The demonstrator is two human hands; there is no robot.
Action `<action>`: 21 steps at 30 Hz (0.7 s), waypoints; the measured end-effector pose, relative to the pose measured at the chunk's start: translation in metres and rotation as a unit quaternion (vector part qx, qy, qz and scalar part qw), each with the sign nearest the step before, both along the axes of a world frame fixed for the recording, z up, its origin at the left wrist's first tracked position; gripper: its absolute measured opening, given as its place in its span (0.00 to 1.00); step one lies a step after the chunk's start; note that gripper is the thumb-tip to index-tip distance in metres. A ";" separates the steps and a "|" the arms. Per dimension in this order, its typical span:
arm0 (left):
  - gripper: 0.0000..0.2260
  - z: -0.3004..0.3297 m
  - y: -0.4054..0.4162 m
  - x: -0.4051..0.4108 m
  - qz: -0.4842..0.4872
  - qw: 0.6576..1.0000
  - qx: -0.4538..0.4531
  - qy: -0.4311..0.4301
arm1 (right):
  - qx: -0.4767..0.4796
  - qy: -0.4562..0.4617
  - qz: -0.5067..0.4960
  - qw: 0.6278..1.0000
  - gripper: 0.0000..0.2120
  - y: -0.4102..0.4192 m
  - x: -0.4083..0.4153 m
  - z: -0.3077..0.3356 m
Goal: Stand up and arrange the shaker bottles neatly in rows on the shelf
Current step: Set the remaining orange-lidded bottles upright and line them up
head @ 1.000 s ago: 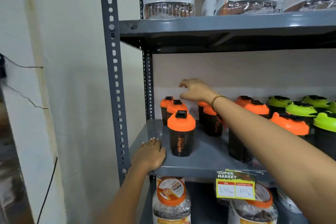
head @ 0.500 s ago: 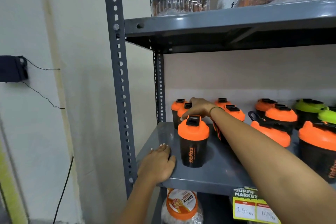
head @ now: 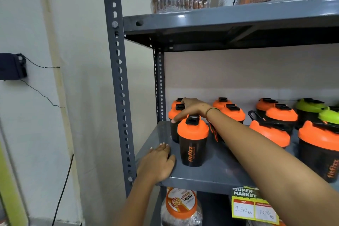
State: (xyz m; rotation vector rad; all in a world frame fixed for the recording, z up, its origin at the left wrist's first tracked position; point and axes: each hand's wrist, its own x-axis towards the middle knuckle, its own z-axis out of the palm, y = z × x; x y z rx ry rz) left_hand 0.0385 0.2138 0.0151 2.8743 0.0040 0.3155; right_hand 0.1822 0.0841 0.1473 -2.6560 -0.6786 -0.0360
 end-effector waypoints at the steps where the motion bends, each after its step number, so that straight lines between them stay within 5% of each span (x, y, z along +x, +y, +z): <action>1: 0.25 0.000 0.000 0.000 0.001 1.000 -0.001 0.002 | -0.001 0.003 0.001 1.000 0.44 -0.001 0.001 0.000; 4: 0.25 0.002 -0.001 -0.002 0.002 1.000 -0.001 0.003 | 0.055 0.037 0.013 0.998 0.47 -0.006 0.001 0.000; 7: 0.25 0.001 0.000 -0.001 -0.001 1.000 -0.004 0.002 | 0.210 0.043 0.004 0.977 0.46 -0.015 -0.007 0.006; 11: 0.25 -0.003 0.003 0.003 -0.007 1.000 -0.009 0.000 | 0.485 -0.018 -0.013 0.874 0.34 -0.029 -0.037 -0.001; 14: 0.25 -0.003 0.002 0.002 -0.008 1.000 -0.021 -0.006 | 0.604 -0.012 -0.007 0.797 0.37 -0.041 -0.068 -0.032; 21: 0.23 -0.003 0.000 -0.014 0.029 0.999 -0.008 -0.015 | 0.527 0.082 0.020 0.846 0.49 -0.064 -0.118 -0.104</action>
